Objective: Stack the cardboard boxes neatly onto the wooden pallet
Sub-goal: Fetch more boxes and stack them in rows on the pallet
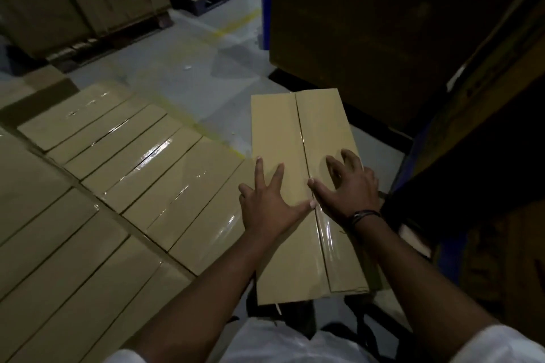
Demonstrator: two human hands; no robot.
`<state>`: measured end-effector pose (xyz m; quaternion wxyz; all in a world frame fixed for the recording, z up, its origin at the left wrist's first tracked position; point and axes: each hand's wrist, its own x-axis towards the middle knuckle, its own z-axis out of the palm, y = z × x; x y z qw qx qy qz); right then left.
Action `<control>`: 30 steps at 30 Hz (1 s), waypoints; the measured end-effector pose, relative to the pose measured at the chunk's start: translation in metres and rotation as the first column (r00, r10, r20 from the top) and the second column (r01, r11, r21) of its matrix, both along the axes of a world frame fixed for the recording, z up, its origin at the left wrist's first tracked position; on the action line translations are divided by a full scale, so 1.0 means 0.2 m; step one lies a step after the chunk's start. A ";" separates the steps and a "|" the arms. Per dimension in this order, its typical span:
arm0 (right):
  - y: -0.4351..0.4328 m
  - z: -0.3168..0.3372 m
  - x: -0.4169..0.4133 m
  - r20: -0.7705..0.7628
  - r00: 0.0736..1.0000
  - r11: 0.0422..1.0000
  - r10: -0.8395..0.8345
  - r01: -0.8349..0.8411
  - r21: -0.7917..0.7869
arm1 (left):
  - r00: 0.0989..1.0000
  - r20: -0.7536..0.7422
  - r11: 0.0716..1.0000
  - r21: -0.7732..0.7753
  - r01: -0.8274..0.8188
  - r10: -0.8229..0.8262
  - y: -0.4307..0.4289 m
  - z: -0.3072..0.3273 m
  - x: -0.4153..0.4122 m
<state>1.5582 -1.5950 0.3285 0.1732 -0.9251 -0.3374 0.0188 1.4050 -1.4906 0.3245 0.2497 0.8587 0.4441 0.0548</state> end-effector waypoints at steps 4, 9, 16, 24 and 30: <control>0.31 -0.01 0.24 -0.003 0.992 0.992 0.125 -0.125 -0.018 | 0.993 -0.009 0.993 -0.020 -0.115 0.115 0.21 -0.01 0.17; 0.71 -0.10 0.53 -0.023 0.945 0.945 0.326 -0.326 0.009 | 0.948 -0.030 0.947 -0.036 -0.319 0.318 0.43 -0.08 0.39; 1.27 -0.12 0.86 -0.079 0.707 0.708 0.703 -0.706 -0.023 | 0.709 -0.052 0.706 -0.054 -0.706 0.704 0.56 -0.08 0.70; 1.65 -0.06 0.84 -0.033 0.246 0.242 0.969 -0.965 -0.098 | 0.325 -0.055 0.310 -0.183 -0.933 0.944 0.52 -0.08 0.88; 1.83 -0.19 0.73 -0.067 -0.031 -0.043 0.997 -0.983 -0.179 | 0.117 -0.108 0.086 -0.253 -0.964 0.987 0.55 -0.17 0.91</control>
